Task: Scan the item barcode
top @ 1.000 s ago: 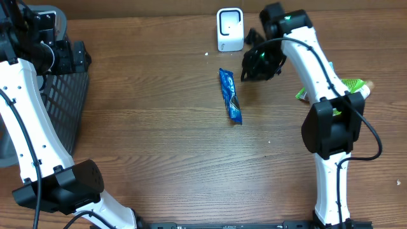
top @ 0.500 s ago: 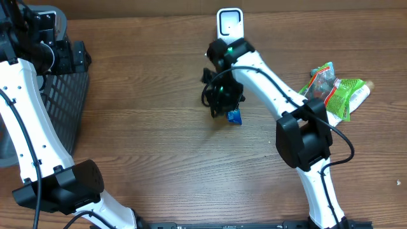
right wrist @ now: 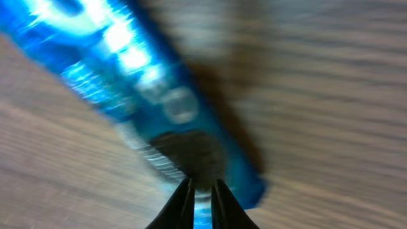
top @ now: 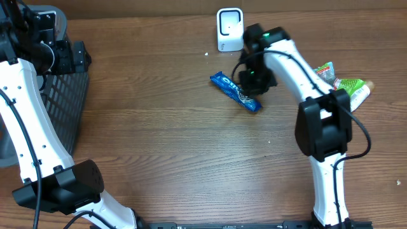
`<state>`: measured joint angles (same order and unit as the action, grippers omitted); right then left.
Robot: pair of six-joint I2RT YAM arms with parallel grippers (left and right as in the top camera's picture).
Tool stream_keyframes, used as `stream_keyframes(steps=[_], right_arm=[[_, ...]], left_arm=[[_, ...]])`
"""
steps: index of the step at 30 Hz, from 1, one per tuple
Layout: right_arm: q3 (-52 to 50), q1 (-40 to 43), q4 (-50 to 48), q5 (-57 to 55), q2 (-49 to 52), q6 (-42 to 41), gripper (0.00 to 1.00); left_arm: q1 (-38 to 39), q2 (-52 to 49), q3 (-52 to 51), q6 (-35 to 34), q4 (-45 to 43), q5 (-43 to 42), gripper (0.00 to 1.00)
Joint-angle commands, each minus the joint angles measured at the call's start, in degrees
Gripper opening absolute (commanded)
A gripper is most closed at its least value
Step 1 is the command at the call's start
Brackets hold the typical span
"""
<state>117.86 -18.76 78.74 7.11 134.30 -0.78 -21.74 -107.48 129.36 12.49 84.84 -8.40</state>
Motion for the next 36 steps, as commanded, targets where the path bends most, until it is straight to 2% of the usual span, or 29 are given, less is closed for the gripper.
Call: stream_keyframes(steps=[1,2,7,9,11,15,17,21,28,32,34,36], right_arm=[[1.5,0.5,-1.4,4.7,-3.1,5.4,0.31],[1.5,-0.3,-2.8,4.5,-3.6,7.6,0.37],[1.5,-5.0,-9.1,-5.8,-4.4,8.6,0.52],[1.4,-6.4,-11.6,-7.3,-4.1,8.6,0.62],[1.4,-7.3,-14.7,-7.1,-3.4,8.5,0.66],[1.3,-7.6,-20.7,-6.6,-1.3,7.1,0.57],[1.3,-7.6,-22.5,-5.4,-0.2,7.3,0.56],[1.2,-7.8,-22.8,-1.3,1.9,11.5,0.58],[-1.4,-8.3,-22.4,-0.9,3.1,12.2,0.60],[-3.8,-8.3,-22.1,-0.9,3.2,16.1,0.60],[-4.2,-8.3,-22.0,-2.6,3.2,16.1,0.53],[-4.3,-8.3,-21.7,-3.5,3.2,16.0,0.35]], left_arm=[[0.4,1.0,0.1,1.2,0.0,-0.6,1.00],[0.4,1.0,0.1,1.2,0.0,-0.6,0.99],[0.4,1.0,0.1,1.2,0.0,-0.6,1.00],[0.4,1.0,0.1,1.2,0.0,-0.6,1.00],[0.4,1.0,0.1,1.2,0.0,-0.5,1.00],[0.4,1.0,0.1,1.2,0.0,-0.6,0.99],[0.4,1.0,0.1,1.2,0.0,-0.5,1.00],[0.4,1.0,0.1,1.2,0.0,-0.6,1.00],[0.4,1.0,0.1,1.2,0.0,-0.6,1.00],[0.4,1.0,0.1,1.2,0.0,-0.6,0.99],[0.4,1.0,0.1,1.2,0.0,-0.6,1.00],[0.4,1.0,0.1,1.2,0.0,-0.6,0.99]])
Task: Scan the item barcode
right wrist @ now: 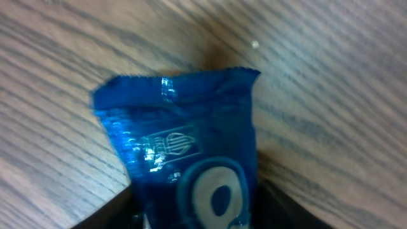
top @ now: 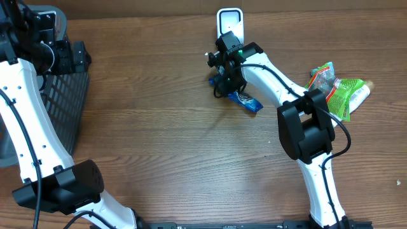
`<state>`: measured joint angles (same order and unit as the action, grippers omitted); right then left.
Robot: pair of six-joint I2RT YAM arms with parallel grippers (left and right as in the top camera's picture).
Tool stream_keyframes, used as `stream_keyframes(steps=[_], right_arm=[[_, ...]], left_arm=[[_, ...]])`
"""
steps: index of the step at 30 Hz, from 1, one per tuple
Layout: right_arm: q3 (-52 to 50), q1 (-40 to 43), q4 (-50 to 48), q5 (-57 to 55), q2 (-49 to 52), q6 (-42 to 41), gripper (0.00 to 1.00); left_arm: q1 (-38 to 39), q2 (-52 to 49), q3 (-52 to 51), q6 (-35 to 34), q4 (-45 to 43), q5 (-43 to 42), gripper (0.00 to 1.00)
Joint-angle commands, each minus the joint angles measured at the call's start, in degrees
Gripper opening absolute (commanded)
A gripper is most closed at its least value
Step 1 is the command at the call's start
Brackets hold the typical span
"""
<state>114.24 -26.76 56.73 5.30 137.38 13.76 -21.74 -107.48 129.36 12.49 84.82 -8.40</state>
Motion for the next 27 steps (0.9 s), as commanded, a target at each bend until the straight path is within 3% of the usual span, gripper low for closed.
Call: stream_keyframes(steps=[1,4,8,11,13,17,27], right_arm=[[-0.6,-0.3,0.4,-1.7,0.1,1.5,0.27],[-0.2,-0.4,1.2,-1.3,-0.1,1.2,0.18],[3.0,-0.5,6.2,5.2,-0.1,0.8,0.16],[6.3,-0.1,10.6,16.9,-0.1,-0.8,0.14],[7.6,0.5,12.2,28.2,-0.1,-2.0,0.04],[7.3,1.7,13.9,44.8,0.1,-7.2,0.04],[-1.0,1.3,10.3,49.8,0.6,-14.2,0.04]], left_arm=[[0.4,1.0,0.1,1.2,0.0,-0.6,0.99],[0.4,1.0,0.1,1.2,0.0,-0.6,1.00],[0.4,1.0,0.1,1.2,0.0,-0.6,0.99],[0.4,1.0,0.1,1.2,0.0,-0.6,0.99],[0.4,1.0,0.1,1.2,0.0,-0.6,1.00],[0.4,1.0,0.1,1.2,0.0,-0.6,1.00],[0.4,1.0,0.1,1.2,0.0,-0.4,0.99]])
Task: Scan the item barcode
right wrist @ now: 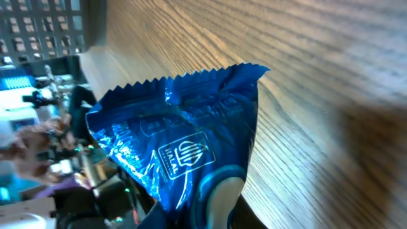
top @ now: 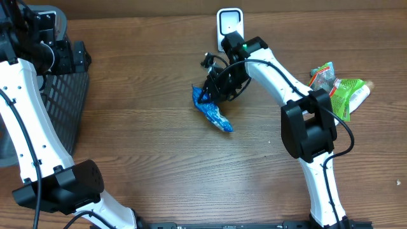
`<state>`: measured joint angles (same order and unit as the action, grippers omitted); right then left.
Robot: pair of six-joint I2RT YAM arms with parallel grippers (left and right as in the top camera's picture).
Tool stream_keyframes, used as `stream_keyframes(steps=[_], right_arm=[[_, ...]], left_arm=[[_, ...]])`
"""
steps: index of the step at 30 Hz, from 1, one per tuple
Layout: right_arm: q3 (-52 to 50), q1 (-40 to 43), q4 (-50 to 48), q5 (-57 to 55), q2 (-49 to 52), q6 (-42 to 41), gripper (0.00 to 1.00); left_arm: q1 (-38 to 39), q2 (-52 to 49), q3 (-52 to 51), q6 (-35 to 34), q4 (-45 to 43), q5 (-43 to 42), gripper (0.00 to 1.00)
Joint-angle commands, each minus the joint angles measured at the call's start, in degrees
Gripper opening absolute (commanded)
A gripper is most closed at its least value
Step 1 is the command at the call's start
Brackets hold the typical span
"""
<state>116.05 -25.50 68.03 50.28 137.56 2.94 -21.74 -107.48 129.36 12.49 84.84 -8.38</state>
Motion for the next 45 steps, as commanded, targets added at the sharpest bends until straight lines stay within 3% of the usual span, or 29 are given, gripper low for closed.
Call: stream_keyframes(steps=[1,5,12,16,27,34,38,42,45], right_arm=[[-4.3,0.0,-2.5,5.2,0.5,-4.0,0.04],[-7.8,0.1,-7.2,1.3,0.5,-4.7,0.06],[-6.6,0.2,-10.5,-20.7,0.5,-4.7,0.46],[-5.7,0.2,-11.8,-31.4,0.5,-4.7,0.55],[0.8,0.2,-7.8,-51.6,0.5,-6.0,0.56],[11.5,0.0,4.7,-47.6,-1.0,-6.6,0.56],[18.9,-0.1,13.7,-44.4,-1.6,-12.9,0.51],[18.4,-1.1,16.7,-39.3,-1.2,-18.9,0.43],[15.1,-3.2,16.5,-37.8,-1.2,-20.9,0.43]], left_arm=[[0.4,1.0,0.1,1.2,0.0,-0.4,1.00],[0.4,1.0,0.1,1.2,0.0,-0.4,1.00],[0.4,1.0,0.1,1.2,0.0,-0.5,1.00],[0.4,1.0,0.1,1.2,0.0,-0.5,0.99],[0.4,1.0,0.1,1.2,0.0,-0.4,1.00],[0.4,1.0,0.1,1.2,0.0,-0.5,1.00],[0.4,1.0,0.1,1.2,0.0,-0.5,1.00],[0.4,1.0,0.1,1.2,0.0,-0.4,1.00],[0.4,1.0,0.1,1.2,0.0,-0.5,1.00]])
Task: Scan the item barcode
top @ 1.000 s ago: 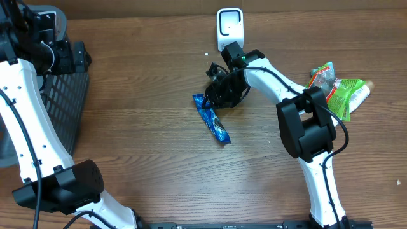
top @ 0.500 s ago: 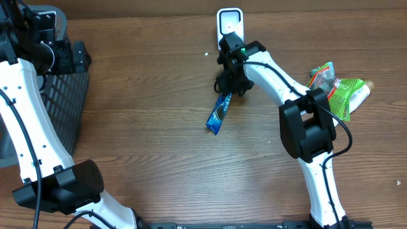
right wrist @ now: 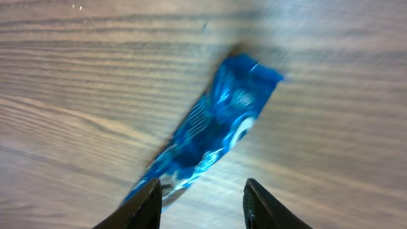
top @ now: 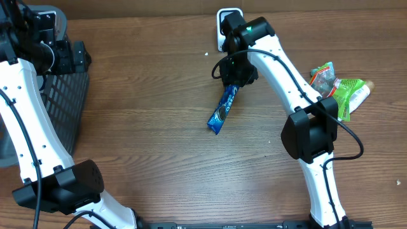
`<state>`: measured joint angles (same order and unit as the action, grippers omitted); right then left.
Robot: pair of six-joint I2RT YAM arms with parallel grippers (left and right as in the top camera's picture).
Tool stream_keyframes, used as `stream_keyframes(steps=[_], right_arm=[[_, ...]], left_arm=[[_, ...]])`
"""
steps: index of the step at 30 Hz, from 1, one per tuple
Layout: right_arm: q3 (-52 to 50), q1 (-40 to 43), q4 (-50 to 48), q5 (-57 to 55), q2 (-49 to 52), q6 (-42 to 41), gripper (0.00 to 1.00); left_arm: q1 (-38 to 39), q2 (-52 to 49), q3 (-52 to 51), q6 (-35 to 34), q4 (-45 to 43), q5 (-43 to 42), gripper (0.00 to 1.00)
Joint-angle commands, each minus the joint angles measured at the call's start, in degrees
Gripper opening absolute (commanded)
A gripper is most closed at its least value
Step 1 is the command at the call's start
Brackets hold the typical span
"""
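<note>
A long blue snack packet (top: 222, 109) lies slantwise on the wooden table, its upper end toward my right gripper (top: 234, 75). In the right wrist view the packet (right wrist: 216, 127) rests on the wood ahead of the left finger. There my right gripper (right wrist: 202, 184) is open, with nothing between its fingers. The white barcode scanner (top: 223, 13) stands at the table's far edge, mostly hidden behind the right arm. My left gripper (top: 67, 56) is far left above the basket; its jaws do not show clearly.
A black mesh basket (top: 63, 108) stands at the left edge of the table. Green and red snack packets (top: 338, 86) lie at the right, beside the right arm's elbow.
My right gripper held the blue packet lifted and tilted left of the scanner. Now it is open, nearer the scanner, and the packet lies flat on the table, below and left of it.
The packet first lay in front of the scanner with my right gripper shut over its right end. Then the gripper was at its left end, jaws astride it. Then it held the packet raised further left. Now the packet lies released, turned to a new slant.
</note>
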<state>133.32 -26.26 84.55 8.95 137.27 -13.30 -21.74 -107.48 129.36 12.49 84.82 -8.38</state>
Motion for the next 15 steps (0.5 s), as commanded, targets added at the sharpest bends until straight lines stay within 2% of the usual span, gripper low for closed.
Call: stream_keyframes(steps=[1,9,15], right_arm=[[-3.4,-3.3,-0.3,3.5,-0.9,-5.1,0.44],[-10.9,-9.2,-2.5,-4.2,-0.9,-15.9,0.49],[-14.1,-10.7,-5.0,-10.2,-0.9,-20.0,0.45]], left_arm=[[0.4,1.0,0.1,1.2,0.0,-0.4,1.00],[0.4,1.0,0.1,1.2,0.0,-0.4,1.00],[0.4,1.0,0.1,1.2,0.0,-0.4,1.00]])
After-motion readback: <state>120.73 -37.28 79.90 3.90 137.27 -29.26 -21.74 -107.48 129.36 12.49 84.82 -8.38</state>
